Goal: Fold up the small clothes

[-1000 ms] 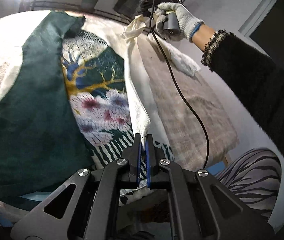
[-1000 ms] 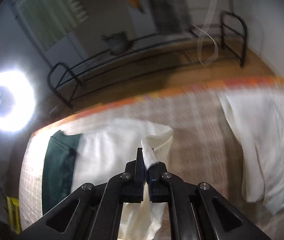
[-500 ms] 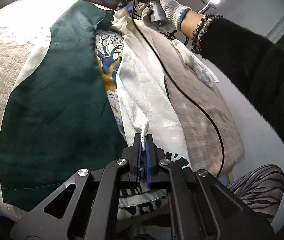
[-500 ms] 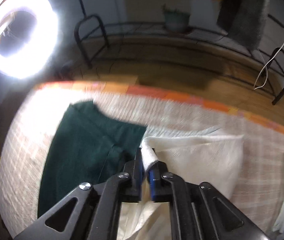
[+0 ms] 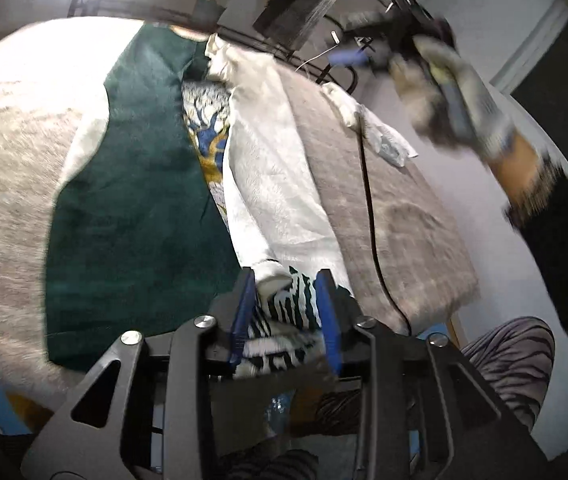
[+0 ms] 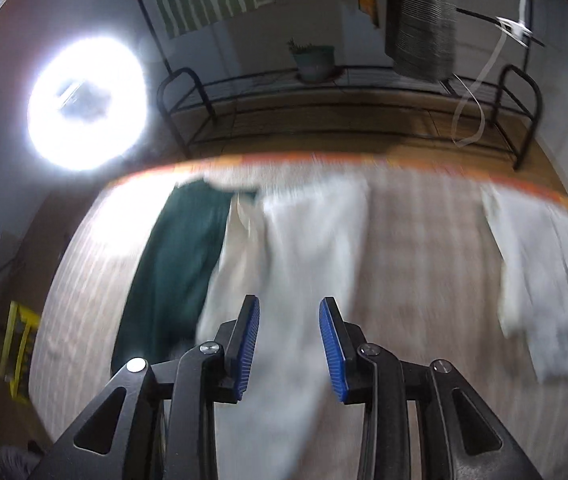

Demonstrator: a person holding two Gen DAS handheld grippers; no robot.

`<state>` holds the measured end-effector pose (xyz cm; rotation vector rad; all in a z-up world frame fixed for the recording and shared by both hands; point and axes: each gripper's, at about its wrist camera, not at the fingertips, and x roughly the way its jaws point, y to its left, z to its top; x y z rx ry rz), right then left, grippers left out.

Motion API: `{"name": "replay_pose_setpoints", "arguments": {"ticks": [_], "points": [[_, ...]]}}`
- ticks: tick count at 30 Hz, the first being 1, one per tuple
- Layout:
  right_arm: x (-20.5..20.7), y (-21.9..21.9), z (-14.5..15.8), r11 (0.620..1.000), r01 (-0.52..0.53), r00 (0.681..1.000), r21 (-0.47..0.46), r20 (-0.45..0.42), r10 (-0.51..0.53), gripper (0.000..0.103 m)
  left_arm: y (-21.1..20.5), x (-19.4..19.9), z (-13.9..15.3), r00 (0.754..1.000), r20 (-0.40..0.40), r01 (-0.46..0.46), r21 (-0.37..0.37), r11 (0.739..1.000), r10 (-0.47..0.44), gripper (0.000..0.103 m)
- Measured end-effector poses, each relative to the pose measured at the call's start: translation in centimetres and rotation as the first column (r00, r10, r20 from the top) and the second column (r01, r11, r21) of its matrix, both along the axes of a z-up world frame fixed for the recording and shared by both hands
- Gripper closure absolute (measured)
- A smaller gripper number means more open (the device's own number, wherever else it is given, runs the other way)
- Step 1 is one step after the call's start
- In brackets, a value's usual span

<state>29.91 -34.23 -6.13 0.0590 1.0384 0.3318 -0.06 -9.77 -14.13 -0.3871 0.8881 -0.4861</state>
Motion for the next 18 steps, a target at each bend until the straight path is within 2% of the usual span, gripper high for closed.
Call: {"name": "replay_pose_setpoints", "arguments": {"ticks": [4,7,8,9,11,13,18], "points": [[-8.0,-2.5,-1.1,0.999,-0.014,0.998,0.038,-0.059,0.016,0.070,1.9,-2.0,1.0,1.000,0.027,0.005,0.073,0.997,-0.007,0.071],[-13.6,-3.4,-2.5,0.997,-0.028,0.993,0.072,-0.110,0.036,0.069,4.1,-2.5,1.0,0.998,0.023,-0.053,0.114,0.992,0.051,0.071],[-15.4,-3.5,-3.0,0.996,-0.032,0.991,0.085,-0.123,0.042,0.066,5.0,-2.5,1.0,0.997,0.011,-0.074,0.116,0.991,0.073,0.071],[-17.0,-3.5,-3.6,0.995,-0.032,0.989,0.097,-0.138,0.045,0.058,5.8,-2.5,0.9,0.995,0.001,-0.095,0.118,0.988,0.096,0.071],[-19.6,-3.4,-4.8,0.992,-0.032,0.984,0.120,-0.171,0.052,0.050,7.4,-1.9,0.9,0.989,-0.017,-0.144,0.134,0.981,0.147,0.065],[-22.1,-3.0,-6.2,0.991,-0.041,0.977,0.127,-0.201,0.066,0.050,8.4,-1.1,0.4,0.982,-0.057,-0.171,0.148,0.974,0.181,0.060],[-24.9,-2.1,-8.7,0.986,-0.056,0.962,0.154,-0.256,0.095,0.052,8.7,1.0,-2.2,0.969,-0.177,-0.151,0.131,0.980,0.173,0.060]]}}
